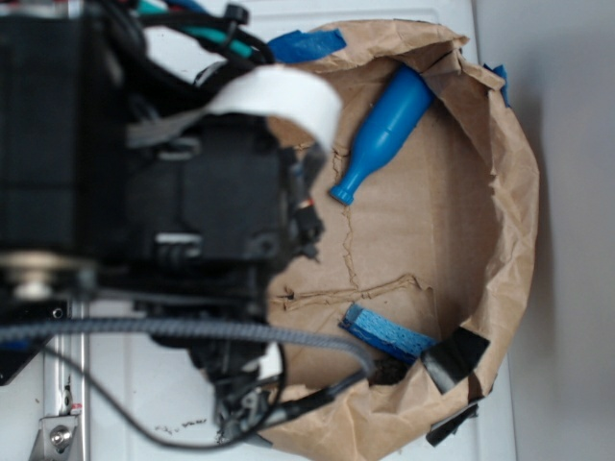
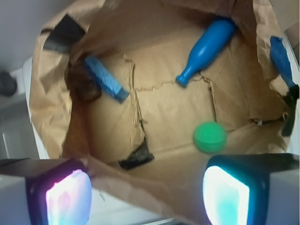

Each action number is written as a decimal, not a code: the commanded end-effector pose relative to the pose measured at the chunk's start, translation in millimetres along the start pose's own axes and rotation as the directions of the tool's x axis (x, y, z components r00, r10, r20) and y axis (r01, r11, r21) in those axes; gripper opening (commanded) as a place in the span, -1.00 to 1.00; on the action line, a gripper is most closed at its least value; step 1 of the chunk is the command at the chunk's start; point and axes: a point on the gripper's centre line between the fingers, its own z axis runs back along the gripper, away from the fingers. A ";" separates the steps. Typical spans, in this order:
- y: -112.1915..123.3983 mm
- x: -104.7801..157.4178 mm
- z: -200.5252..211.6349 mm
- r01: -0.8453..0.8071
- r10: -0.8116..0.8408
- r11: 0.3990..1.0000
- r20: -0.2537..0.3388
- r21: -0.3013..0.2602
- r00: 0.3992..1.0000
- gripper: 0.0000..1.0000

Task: Grab the blue bottle.

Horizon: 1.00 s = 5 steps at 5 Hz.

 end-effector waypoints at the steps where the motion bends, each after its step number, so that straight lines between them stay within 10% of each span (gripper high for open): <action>1: 8.7 22.1 6.5 -0.123 0.125 0.992 0.107 -0.019 0.986 1.00; 5: 32.7 53.3 -53.5 -0.226 0.226 0.974 0.066 -0.006 0.972 1.00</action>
